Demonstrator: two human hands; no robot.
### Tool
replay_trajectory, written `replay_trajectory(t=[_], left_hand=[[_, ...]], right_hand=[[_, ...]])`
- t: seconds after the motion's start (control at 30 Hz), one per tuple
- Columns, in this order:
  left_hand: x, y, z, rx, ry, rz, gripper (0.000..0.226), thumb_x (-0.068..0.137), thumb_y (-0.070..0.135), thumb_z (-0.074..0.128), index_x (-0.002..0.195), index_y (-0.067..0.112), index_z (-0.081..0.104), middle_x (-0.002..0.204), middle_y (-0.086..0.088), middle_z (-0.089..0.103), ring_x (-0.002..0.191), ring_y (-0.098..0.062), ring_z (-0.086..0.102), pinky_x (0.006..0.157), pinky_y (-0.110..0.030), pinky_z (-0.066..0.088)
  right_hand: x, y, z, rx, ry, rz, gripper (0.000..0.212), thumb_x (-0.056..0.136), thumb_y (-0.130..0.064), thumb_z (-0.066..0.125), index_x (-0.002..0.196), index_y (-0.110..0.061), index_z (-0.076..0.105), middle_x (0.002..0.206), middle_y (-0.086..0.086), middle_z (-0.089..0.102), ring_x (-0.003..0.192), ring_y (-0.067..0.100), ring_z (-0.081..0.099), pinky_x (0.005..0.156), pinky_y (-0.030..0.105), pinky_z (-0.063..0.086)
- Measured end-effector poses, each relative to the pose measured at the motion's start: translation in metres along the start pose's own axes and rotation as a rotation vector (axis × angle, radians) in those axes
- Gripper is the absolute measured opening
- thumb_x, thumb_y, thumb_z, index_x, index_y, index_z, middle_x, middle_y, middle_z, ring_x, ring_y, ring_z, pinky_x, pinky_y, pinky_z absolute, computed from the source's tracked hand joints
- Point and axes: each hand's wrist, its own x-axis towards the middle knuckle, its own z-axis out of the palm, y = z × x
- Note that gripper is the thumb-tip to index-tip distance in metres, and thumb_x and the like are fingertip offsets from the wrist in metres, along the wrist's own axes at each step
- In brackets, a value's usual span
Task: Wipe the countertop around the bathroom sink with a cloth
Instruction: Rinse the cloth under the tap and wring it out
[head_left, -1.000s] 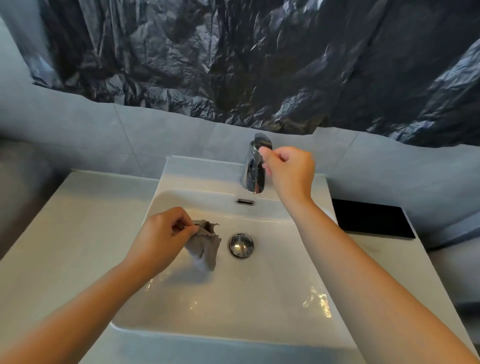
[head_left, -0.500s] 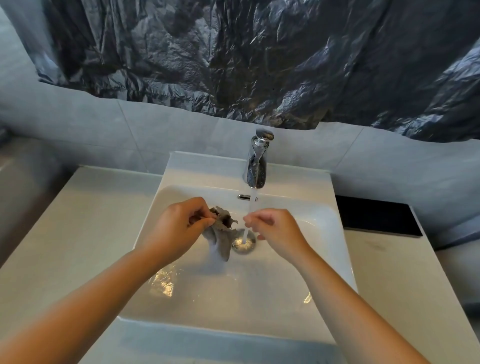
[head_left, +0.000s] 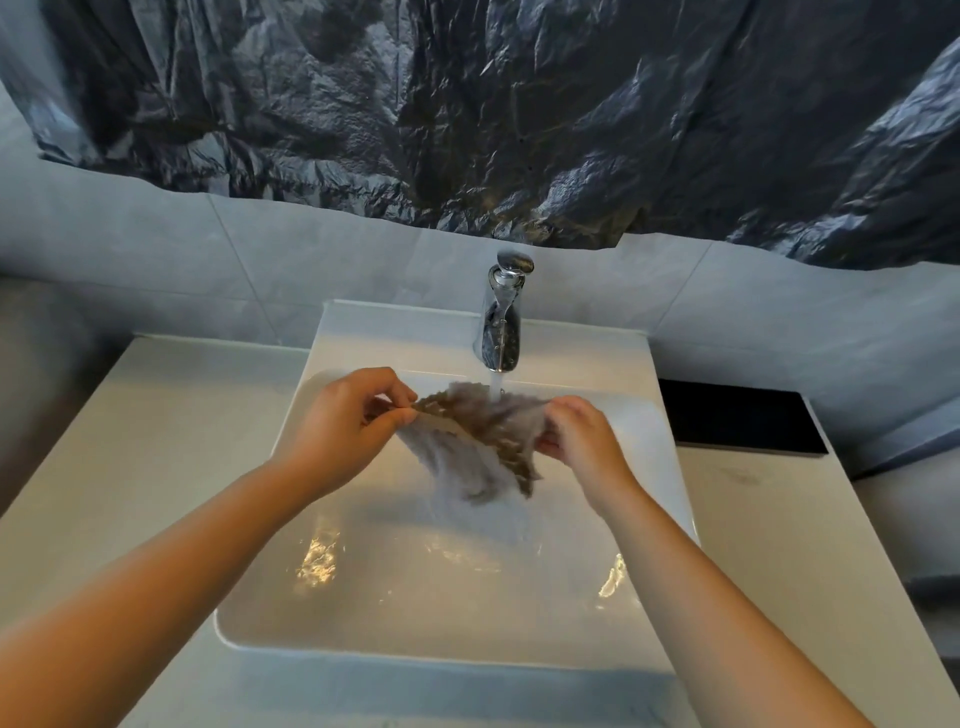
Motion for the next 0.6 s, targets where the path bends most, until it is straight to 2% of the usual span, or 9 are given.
replay_trajectory(t=[0.07,0.13,0.23,0.27,0.33,0.4,0.47,0.53,0.6], left_hand=[[0.002,-0.01,-0.004,0.018,-0.009,-0.027,0.006,0.086,0.019,0.066,0.08,0.02,0.064,0.083,0.008,0.068,0.078,-0.004,0.063,0.069,-0.018,0.048],[0.001,-0.021,-0.002,0.036,-0.041,-0.063,0.007,0.087,0.018,0.064,0.08,0.019,0.062,0.078,0.004,0.065,0.076,-0.01,0.062,0.068,-0.021,0.049],[-0.002,-0.041,0.005,-0.018,-0.012,-0.167,0.013,0.089,0.016,0.061,0.077,0.021,0.058,0.073,-0.001,0.065,0.073,-0.02,0.064,0.073,-0.04,0.055],[-0.002,-0.046,0.009,-0.015,0.012,-0.201,0.014,0.089,0.017,0.06,0.077,0.023,0.057,0.074,-0.001,0.064,0.073,-0.022,0.063,0.073,-0.042,0.054],[0.0,-0.053,0.017,0.013,0.026,-0.255,0.012,0.091,0.024,0.057,0.079,0.027,0.055,0.078,0.001,0.062,0.078,-0.023,0.06,0.072,-0.036,0.05],[0.002,-0.05,0.026,0.011,-0.047,-0.317,0.013,0.09,0.037,0.055,0.093,0.024,0.057,0.082,0.004,0.061,0.083,-0.02,0.057,0.069,-0.029,0.044],[0.005,-0.047,0.037,0.092,-0.208,-0.33,0.043,0.087,0.052,0.054,0.118,0.022,0.053,0.106,0.002,0.06,0.102,-0.019,0.053,0.082,-0.031,0.043],[0.008,-0.042,0.05,0.206,-0.308,-0.251,0.07,0.081,0.061,0.056,0.138,0.026,0.038,0.14,0.0,0.042,0.13,-0.022,0.035,0.104,-0.037,0.033],[0.013,-0.031,0.064,0.089,-0.324,-0.185,0.081,0.079,0.059,0.061,0.146,0.027,0.027,0.149,0.005,0.034,0.135,-0.018,0.031,0.107,-0.034,0.029]], right_hand=[[0.007,-0.001,-0.021,0.03,0.117,0.072,0.018,0.084,-0.005,0.041,0.075,-0.012,0.055,0.074,0.01,0.056,0.069,0.023,0.056,0.058,0.029,0.049],[0.011,-0.006,-0.037,0.033,0.167,0.08,0.017,0.087,-0.006,0.039,0.082,-0.012,0.055,0.083,0.012,0.058,0.074,0.024,0.06,0.056,0.028,0.051],[0.014,-0.015,-0.045,0.117,0.183,0.058,0.013,0.095,-0.011,0.04,0.095,-0.01,0.053,0.092,0.016,0.063,0.069,0.024,0.067,0.058,0.028,0.052],[0.013,-0.018,-0.044,0.139,0.173,0.047,0.012,0.096,-0.013,0.041,0.097,-0.009,0.052,0.091,0.017,0.064,0.067,0.024,0.069,0.06,0.029,0.054],[0.013,-0.027,-0.038,0.172,0.138,0.016,0.01,0.098,-0.013,0.044,0.099,-0.006,0.051,0.089,0.017,0.065,0.067,0.025,0.07,0.065,0.03,0.058],[0.01,-0.038,-0.028,0.202,0.105,-0.008,0.009,0.098,-0.011,0.044,0.098,-0.005,0.051,0.085,0.016,0.065,0.07,0.027,0.07,0.068,0.03,0.058],[0.006,-0.048,-0.018,0.238,0.071,-0.014,0.008,0.098,-0.01,0.045,0.095,-0.006,0.051,0.081,0.015,0.066,0.072,0.029,0.07,0.069,0.03,0.058],[0.004,-0.054,-0.009,0.25,0.04,-0.017,0.009,0.098,-0.01,0.045,0.094,-0.005,0.051,0.08,0.015,0.065,0.072,0.029,0.071,0.071,0.032,0.058],[0.003,-0.055,-0.003,0.262,0.016,-0.019,0.009,0.098,-0.01,0.045,0.095,-0.004,0.051,0.079,0.015,0.064,0.071,0.028,0.071,0.072,0.032,0.058]])
